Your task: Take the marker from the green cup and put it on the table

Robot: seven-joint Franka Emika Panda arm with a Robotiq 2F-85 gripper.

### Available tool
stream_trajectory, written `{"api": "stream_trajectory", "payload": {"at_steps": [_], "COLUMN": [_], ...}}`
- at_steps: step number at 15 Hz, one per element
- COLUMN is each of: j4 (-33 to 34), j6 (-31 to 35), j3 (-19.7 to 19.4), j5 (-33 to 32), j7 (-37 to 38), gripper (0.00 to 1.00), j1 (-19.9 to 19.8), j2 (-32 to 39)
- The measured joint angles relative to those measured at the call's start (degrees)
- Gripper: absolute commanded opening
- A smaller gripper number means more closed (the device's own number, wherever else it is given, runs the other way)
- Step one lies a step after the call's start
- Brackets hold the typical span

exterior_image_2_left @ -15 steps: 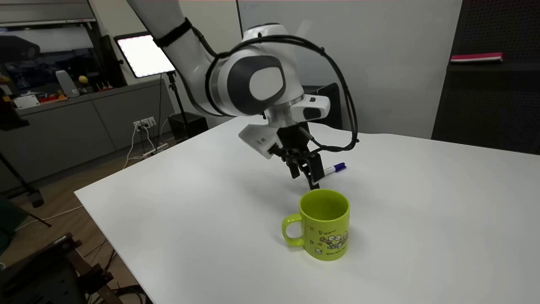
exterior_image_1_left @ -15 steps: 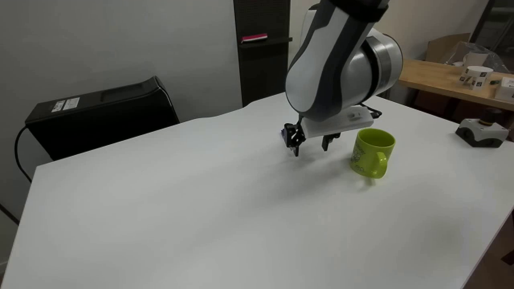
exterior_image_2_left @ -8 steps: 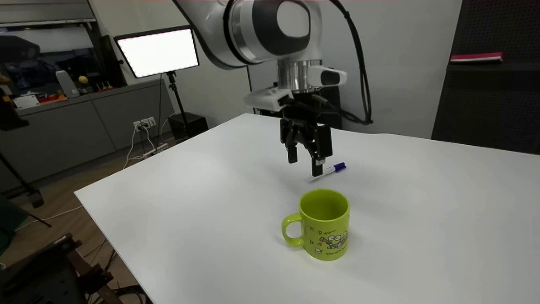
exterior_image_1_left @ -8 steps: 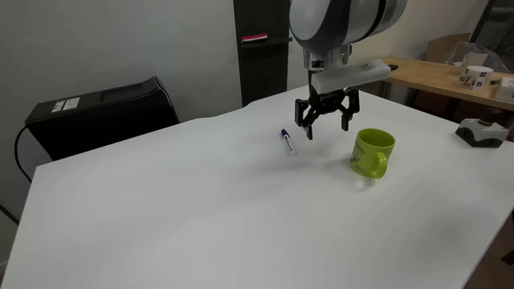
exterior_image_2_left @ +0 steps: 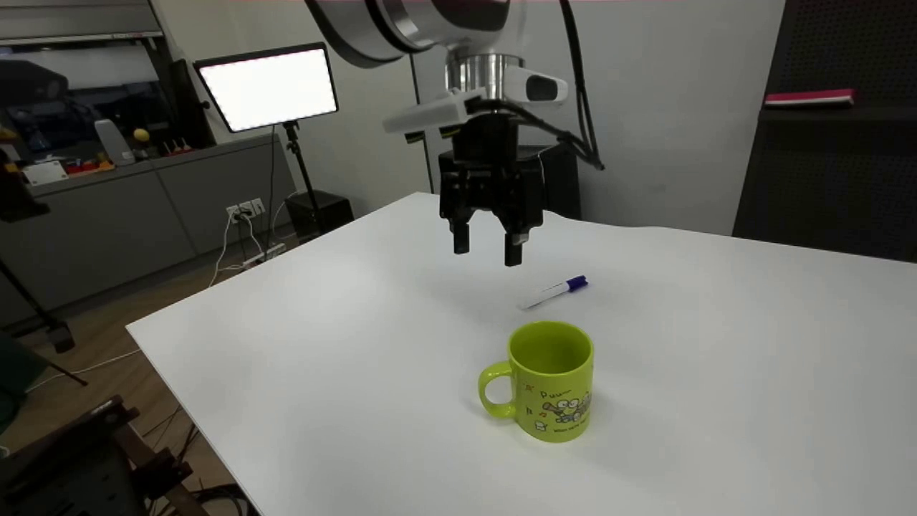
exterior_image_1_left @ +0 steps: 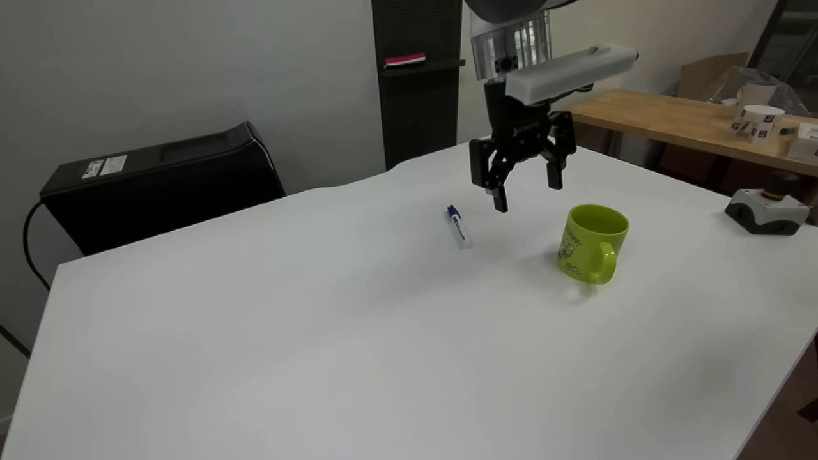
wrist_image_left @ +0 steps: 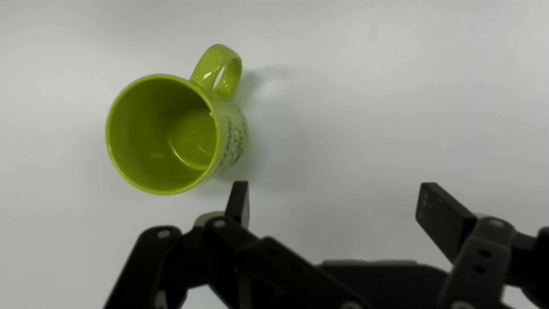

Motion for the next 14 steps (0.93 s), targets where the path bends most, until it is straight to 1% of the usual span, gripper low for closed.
{"api": "stream_trajectory", "payload": {"at_steps": [4, 7, 11, 14], "j4": [-1.7, -5.4, -12.0, -16.6], "j6": [-0.1, 4.8, 14.2, 18.6], "j3": [2.5, 4.0, 6.0, 7.1], "j5": [-6.1, -8.9, -8.1, -3.9], "j7": [-4.5, -6.6, -7.5, -7.4], "gripper": [1.00, 1.00, 1.00, 1.00], "j1": [-0.1, -0.1, -0.7, -1.5], "j2": [-2.4, -5.0, -9.0, -11.4]}}
